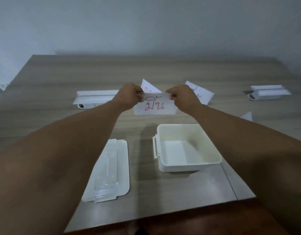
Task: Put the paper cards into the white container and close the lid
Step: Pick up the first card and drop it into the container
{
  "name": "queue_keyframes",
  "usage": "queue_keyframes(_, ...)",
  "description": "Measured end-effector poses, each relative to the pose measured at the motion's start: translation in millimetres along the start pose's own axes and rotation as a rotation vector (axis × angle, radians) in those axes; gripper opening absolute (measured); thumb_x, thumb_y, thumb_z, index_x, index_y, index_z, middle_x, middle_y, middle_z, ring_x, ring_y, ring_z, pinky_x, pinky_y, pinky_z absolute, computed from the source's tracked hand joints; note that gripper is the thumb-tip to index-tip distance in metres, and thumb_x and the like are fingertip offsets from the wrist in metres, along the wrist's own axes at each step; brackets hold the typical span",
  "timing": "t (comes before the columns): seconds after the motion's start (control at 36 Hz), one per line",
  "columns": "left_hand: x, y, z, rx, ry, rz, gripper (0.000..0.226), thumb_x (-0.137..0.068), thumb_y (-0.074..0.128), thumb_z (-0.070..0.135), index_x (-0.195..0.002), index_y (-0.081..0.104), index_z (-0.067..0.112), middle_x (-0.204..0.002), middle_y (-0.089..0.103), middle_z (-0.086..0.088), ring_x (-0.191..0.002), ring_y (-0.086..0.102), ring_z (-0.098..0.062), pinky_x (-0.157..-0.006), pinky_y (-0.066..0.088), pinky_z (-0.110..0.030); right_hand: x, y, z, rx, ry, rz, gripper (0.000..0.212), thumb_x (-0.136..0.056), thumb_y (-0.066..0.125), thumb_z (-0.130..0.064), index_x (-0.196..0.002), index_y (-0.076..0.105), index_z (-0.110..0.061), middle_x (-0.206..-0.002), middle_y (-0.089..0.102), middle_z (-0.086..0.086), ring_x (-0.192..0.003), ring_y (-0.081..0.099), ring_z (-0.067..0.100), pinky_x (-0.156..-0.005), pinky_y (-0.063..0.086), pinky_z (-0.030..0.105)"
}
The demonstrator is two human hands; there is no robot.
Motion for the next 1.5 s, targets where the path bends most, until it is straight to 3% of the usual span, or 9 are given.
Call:
queue_keyframes(0.17, 30.9, 41.8, 76.0, -0.066, 0.134, -0.081, 0.016, -0.079, 0.072, 0.016, -0.094, 0.075, 0.013, -0.093, 0.073, -0.007, -0.089, 0.063, -0.024, -0.072, 0.041, -0.026, 76.1, -34.5, 53.3, -0.005, 0.047, 0.013, 0.027, -0.089, 0.053, 0.001, -0.108, 0.07, -0.005, -0.108, 0.07, 0.016, -0.103, 0.062, 0.031, -0.088, 0.051, 0.039)
queue_keyframes(0.36, 75.4, 112.8, 120.4, -0.155, 0.225, -0.232, 0.017, -0.091, 0.062, 0.017, -0.103, 0.071, 0.01, -0.104, 0.07, -0.008, -0.09, 0.06, -0.024, -0.073, 0.04, -0.029, 160.0, -27.1, 108.0, -0.029, 0.209, -0.002, 0.033, -0.089, 0.055, -0.003, -0.119, 0.068, -0.01, -0.121, 0.068, 0.011, -0.112, 0.062, 0.028, -0.088, 0.047, 0.028)
queue_keyframes(0.61, 107.0, 174.5, 98.2, -0.229, 0.184, -0.352, 0.031, -0.093, 0.055, 0.01, -0.122, 0.065, 0.012, -0.124, 0.067, -0.01, -0.112, 0.062, -0.026, -0.091, 0.046, -0.031, 195.7, 21.6, 119.8, -0.003, 0.179, -0.145, 0.05, -0.082, 0.046, 0.01, -0.125, 0.064, -0.009, -0.127, 0.063, 0.013, -0.121, 0.055, 0.029, -0.1, 0.041, 0.03)
queue_keyframes(0.92, 98.9, 213.3, 66.7, -0.359, 0.07, -0.642, 0.03, -0.086, 0.062, 0.011, -0.114, 0.071, 0.011, -0.121, 0.068, -0.009, -0.113, 0.059, -0.026, -0.097, 0.047, -0.032, 186.9, 74.9, 121.4, -0.063, 0.188, -0.501, 0.027, -0.092, 0.056, -0.007, -0.114, 0.07, -0.003, -0.124, 0.067, 0.011, -0.117, 0.059, 0.027, -0.103, 0.046, 0.036)
queue_keyframes(1.0, 89.8, 217.7, 64.3, -0.319, -0.017, -0.77, 0.028, -0.082, 0.069, 0.017, -0.109, 0.073, 0.009, -0.103, 0.07, -0.008, -0.092, 0.064, -0.024, -0.088, 0.056, -0.037, 183.3, 79.2, 125.2, -0.038, 0.216, -0.58, 0.028, -0.093, 0.058, -0.024, -0.1, 0.075, -0.004, -0.111, 0.073, 0.01, -0.104, 0.064, 0.025, -0.096, 0.05, 0.038)
queue_keyframes(1.08, 75.7, 217.7, 65.4, -0.206, -0.104, -0.876, 0.027, -0.08, 0.072, 0.028, -0.095, 0.074, 0.005, -0.087, 0.07, -0.008, -0.076, 0.066, -0.02, -0.075, 0.059, -0.033, 170.5, 68.8, 133.9, -0.053, 0.28, -0.537, 0.051, -0.092, 0.055, -0.04, -0.065, 0.063, 0.002, -0.072, 0.065, 0.014, -0.07, 0.061, 0.025, -0.081, 0.051, 0.038)
queue_keyframes(1.19, 46.2, 206.4, 73.0, -0.124, -0.09, -0.768, 0.038, -0.084, 0.068, 0.034, -0.099, 0.073, -0.001, -0.097, 0.076, -0.012, -0.085, 0.072, -0.024, -0.074, 0.057, -0.033, 150.0, 40.8, 140.2, -0.074, 0.33, -0.356, 0.051, -0.093, 0.05, -0.038, -0.09, 0.068, 0.009, -0.101, 0.071, 0.024, -0.096, 0.066, 0.033, -0.092, 0.051, 0.041)
queue_keyframes(1.36, 10.6, 188.8, 108.0, -0.093, 0.016, -0.618, 0.034, -0.089, 0.064, 0.028, -0.098, 0.073, -0.003, -0.098, 0.075, -0.019, -0.091, 0.071, -0.032, -0.084, 0.055, -0.035, 143.4, -0.7, 158.7, -0.072, 0.4, -0.225, 0.035, -0.093, 0.049, -0.022, -0.084, 0.071, 0.004, -0.1, 0.074, 0.014, -0.096, 0.067, 0.028, -0.078, 0.045, 0.025)
queue_keyframes(1.5, -4.6, 185.3, 147.0, -0.238, 0.15, -0.553, 0.035, -0.092, 0.057, 0.028, -0.108, 0.072, 0.001, -0.117, 0.069, -0.016, -0.11, 0.062, -0.033, -0.1, 0.049, -0.041, 154.3, -25.0, 194.1, -0.056, 0.497, -0.156, 0.035, -0.092, 0.047, -0.02, -0.085, 0.069, 0.006, -0.103, 0.073, 0.017, -0.094, 0.067, 0.031, -0.084, 0.053, 0.034)
Point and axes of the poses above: each hand's wrist, its own x-axis away from the middle knuckle, its own y-axis out of the palm, z = x × y, the point moved 6 cm from there along -x, towards the middle knuckle
